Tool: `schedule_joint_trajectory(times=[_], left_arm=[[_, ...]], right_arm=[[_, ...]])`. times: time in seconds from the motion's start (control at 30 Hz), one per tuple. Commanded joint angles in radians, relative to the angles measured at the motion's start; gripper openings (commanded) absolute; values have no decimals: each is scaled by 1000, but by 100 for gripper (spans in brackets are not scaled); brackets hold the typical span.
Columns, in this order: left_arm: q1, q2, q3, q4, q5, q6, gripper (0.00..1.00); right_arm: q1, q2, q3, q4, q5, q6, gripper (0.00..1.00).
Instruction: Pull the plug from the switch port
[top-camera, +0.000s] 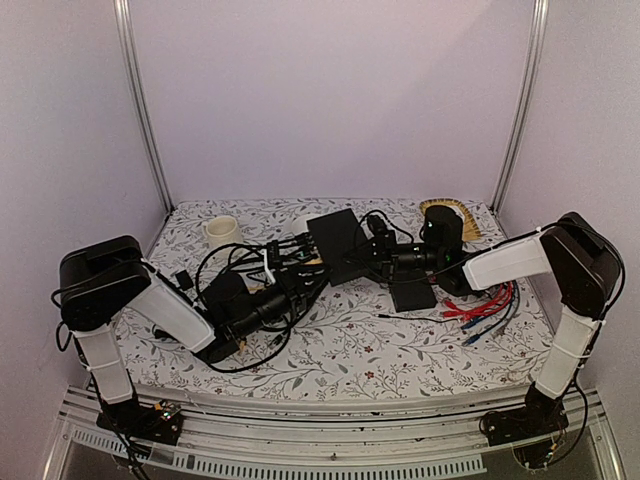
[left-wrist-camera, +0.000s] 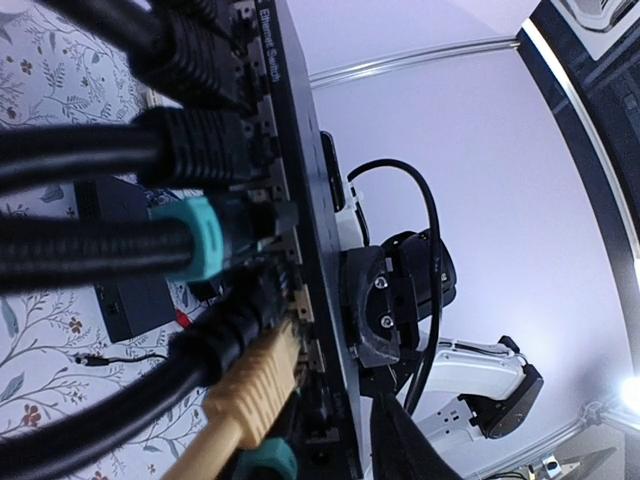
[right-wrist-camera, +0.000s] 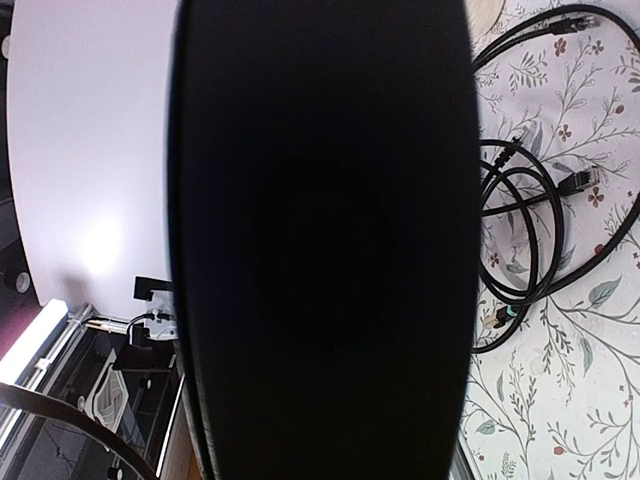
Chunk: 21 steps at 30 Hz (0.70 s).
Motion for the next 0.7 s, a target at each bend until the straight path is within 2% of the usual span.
schedule_joint_trajectory(times=[0.0, 0.17, 0.4, 0.6, 0.67], left_arm=[[21, 5, 34, 44, 31, 23, 38], [27, 16, 36, 60, 44, 18, 34], [29, 28, 39, 73, 41, 15, 21], [29, 19, -2, 118, -10, 4, 18], [30, 15, -11, 122, -16, 6, 17]], right_arm=[[13, -36, 25, 37, -71, -30, 2], [13, -24, 28, 35, -79, -31, 2], [13, -22, 12, 35, -77, -34, 4], [2, -33, 1, 35, -69, -49, 18], [-7, -35, -1, 36, -70, -53, 27]])
